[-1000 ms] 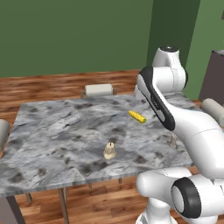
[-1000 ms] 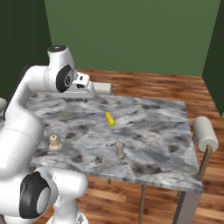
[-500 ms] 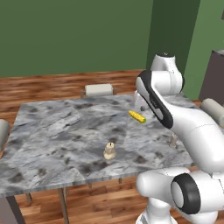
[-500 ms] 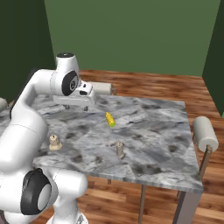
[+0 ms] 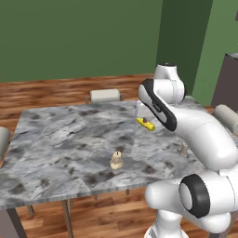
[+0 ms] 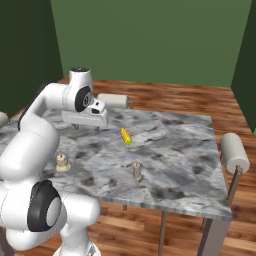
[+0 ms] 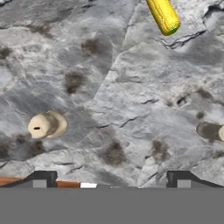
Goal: Pick the candle and candle from the dining table and place them in the open cabinet. Close the cabinet after placing the objects.
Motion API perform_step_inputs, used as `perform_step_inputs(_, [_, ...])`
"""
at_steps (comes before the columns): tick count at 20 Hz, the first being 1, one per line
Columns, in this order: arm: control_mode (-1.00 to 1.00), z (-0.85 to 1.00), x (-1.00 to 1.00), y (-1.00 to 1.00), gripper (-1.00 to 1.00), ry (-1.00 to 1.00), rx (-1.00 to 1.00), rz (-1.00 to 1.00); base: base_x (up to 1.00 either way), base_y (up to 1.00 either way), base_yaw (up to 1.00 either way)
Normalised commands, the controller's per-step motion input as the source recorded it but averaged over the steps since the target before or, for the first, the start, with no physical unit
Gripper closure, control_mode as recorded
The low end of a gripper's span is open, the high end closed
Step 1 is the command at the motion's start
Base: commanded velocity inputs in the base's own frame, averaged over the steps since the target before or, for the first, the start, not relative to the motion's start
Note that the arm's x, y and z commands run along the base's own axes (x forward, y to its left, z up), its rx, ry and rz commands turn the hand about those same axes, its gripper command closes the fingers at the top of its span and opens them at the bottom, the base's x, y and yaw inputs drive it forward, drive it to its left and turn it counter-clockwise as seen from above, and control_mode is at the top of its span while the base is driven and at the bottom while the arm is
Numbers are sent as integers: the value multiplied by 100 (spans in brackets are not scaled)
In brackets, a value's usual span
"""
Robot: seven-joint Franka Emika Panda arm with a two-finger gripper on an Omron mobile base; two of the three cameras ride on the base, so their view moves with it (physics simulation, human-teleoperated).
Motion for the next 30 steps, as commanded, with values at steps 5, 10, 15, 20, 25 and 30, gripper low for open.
perform_step_inputs(5, [-100, -27, 39, 11, -100, 0, 0, 0, 0, 0, 0])
perform_step_inputs(10, [-100, -30, 25, 25, -100, 0, 0, 0, 0, 0, 0])
perform_step_inputs(15, [-100, -33, 8, 38, -100, 6, 0, 0, 0, 0, 0])
perform_step_inputs(20, [-100, -33, 5, 39, -100, 6, 0, 0, 0, 0, 0])
perform_step_inputs(25, [-100, -32, 1, 46, -100, 6, 0, 0, 0, 0, 0])
perform_step_inputs(30, [-100, -32, 0, 49, -100, 6, 0, 0, 0, 0, 0])
